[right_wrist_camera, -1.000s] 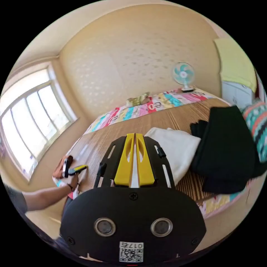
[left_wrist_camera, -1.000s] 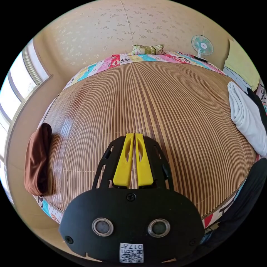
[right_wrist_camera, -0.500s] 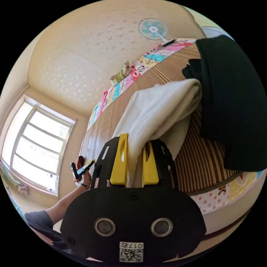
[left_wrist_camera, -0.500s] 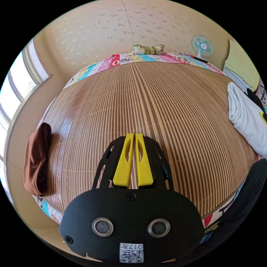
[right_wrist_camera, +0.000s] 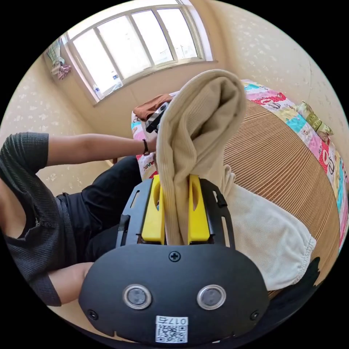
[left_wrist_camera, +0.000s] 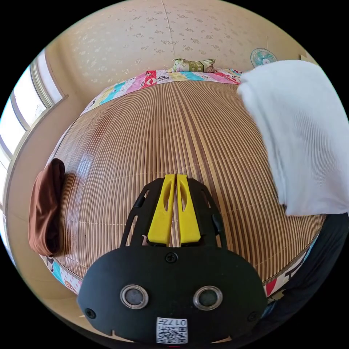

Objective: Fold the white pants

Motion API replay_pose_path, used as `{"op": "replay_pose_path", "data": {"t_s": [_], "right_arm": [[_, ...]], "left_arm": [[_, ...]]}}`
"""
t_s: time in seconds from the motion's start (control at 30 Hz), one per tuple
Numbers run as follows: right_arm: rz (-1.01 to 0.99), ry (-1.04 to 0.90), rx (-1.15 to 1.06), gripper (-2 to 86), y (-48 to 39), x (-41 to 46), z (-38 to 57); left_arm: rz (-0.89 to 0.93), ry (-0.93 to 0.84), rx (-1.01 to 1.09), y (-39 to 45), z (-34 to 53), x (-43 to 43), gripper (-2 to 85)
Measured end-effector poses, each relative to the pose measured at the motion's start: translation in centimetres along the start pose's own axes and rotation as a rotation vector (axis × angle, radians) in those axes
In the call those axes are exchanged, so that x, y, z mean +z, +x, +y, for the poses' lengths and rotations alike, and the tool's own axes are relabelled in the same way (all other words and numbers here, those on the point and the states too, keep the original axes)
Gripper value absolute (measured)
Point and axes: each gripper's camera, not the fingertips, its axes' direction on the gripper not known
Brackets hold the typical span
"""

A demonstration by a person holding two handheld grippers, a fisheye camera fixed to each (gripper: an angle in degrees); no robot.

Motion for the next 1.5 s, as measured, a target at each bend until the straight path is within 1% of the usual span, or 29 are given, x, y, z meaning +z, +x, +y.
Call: {"op": "replay_pose_path", "data": {"t_s": [0.1, 0.13, 0.17, 0.2, 0.27, 0.3, 0.37, 0.4, 0.47, 0.53, 0.6, 0.67, 0.73, 0.8, 0.87, 0.93, 1.0, 1.07, 1.13, 1.23, 1.37, 1.43, 1.5], "right_arm": [[-0.078, 0.153, 0.090, 6.8, 2.5, -3.5, 1.2], [-0.104, 0.232, 0.171, 5.0, 4.3, -5.2, 2.4], [-0.086, 0.306, 0.300, 3.8, 6.4, -6.6, 4.1], [-0.061, 0.336, 0.375, 3.6, 7.4, -7.2, 5.0], [0.068, 0.397, 0.699, 3.4, 11.0, -8.4, 9.3], [0.096, 0.401, 0.792, 3.7, 11.9, -8.6, 10.5], [0.204, 0.430, 1.142, 6.1, 14.4, -9.2, 15.7], [0.230, 0.444, 1.204, 6.9, 14.6, -9.4, 16.9], [0.282, 0.485, 1.398, 10.9, 15.3, -10.1, 20.7], [0.268, 0.492, 1.480, 13.1, 16.1, -9.9, 22.2], [0.212, 0.497, 1.504, 13.5, 17.0, -9.1, 22.6], [0.084, 0.545, 1.431, 12.8, 18.1, -8.1, 21.2], [0.075, 0.542, 1.396, 12.9, 18.2, -8.2, 19.2], [0.189, 0.508, 1.393, 13.3, 17.3, -9.4, 16.5], [0.365, 0.543, 1.339, 13.6, 15.1, -11.7, 12.6], [0.435, 0.566, 1.276, 13.7, 13.9, -12.6, 9.3], [0.416, 0.500, 1.232, 13.7, 14.4, -12.1, 5.7], [0.325, 0.300, 1.176, 14.1, 17.2, -9.8, 0.5], [0.252, 0.155, 1.147, 15.3, 19.9, -7.9, -3.0], [0.193, 0.091, 1.139, 18.5, 23.1, -6.1, -7.6], [0.180, -0.003, 1.176, 23.2, 27.6, -4.1, -13.7], [0.149, -0.039, 1.220, 23.7, 29.6, -2.9, -15.7], [0.166, -0.094, 1.272, 22.9, 31.3, -1.7, -17.9]], "left_arm": [[-0.002, 0.000, 0.001, 0.2, 0.0, -0.1, -0.5], [-0.002, 0.000, 0.001, 0.2, 0.0, -0.1, -0.5], [-0.002, 0.000, 0.001, 0.2, 0.0, -0.2, -0.5], [0.001, 0.000, -0.001, 0.3, 0.0, -0.2, -0.5], [0.004, 0.000, -0.002, 0.3, -0.1, -0.3, -0.5], [0.005, 0.000, -0.003, 0.4, -0.1, -0.4, -0.5], [0.004, 0.000, -0.003, 0.5, -0.1, -0.4, -0.5], [0.002, 0.000, -0.002, 0.6, -0.2, -0.5, -0.5], [-0.002, 0.000, 0.000, 0.8, -0.2, -0.6, -0.4], [-0.004, 0.000, 0.000, 1.0, -0.3, -0.7, -0.4], [-0.004, 0.000, 0.000, 1.2, -0.4, -0.8, -0.5], [-0.005, -0.001, 0.000, 1.4, -0.5, -0.8, -0.5], [-0.007, -0.001, 0.001, 1.6, -0.6, -0.9, -0.5], [-0.009, -0.001, 0.001, 1.8, -0.7, -1.0, -0.5], [-0.010, -0.001, 0.001, 2.0, -0.9, -1.1, -0.5], [-0.009, -0.002, 0.001, 2.2, -1.0, -1.1, -0.5], [-0.001, -0.002, -0.002, 2.2, -1.2, -1.2, -0.5], [0.000, -0.002, -0.002, 2.4, -1.3, -1.3, -0.5], [-0.006, -0.003, 0.002, 2.7, -1.5, -1.3, -0.6], [-0.007, -0.004, 0.003, 2.9, -1.8, -1.3, -0.6], [0.014, -0.004, 0.001, 3.0, -2.3, -1.5, -0.8], [0.012, -0.003, 0.001, 3.1, -2.5, -1.5, -0.9], [0.012, -0.003, 0.001, 3.2, -2.8, -1.6, -0.9]]}}
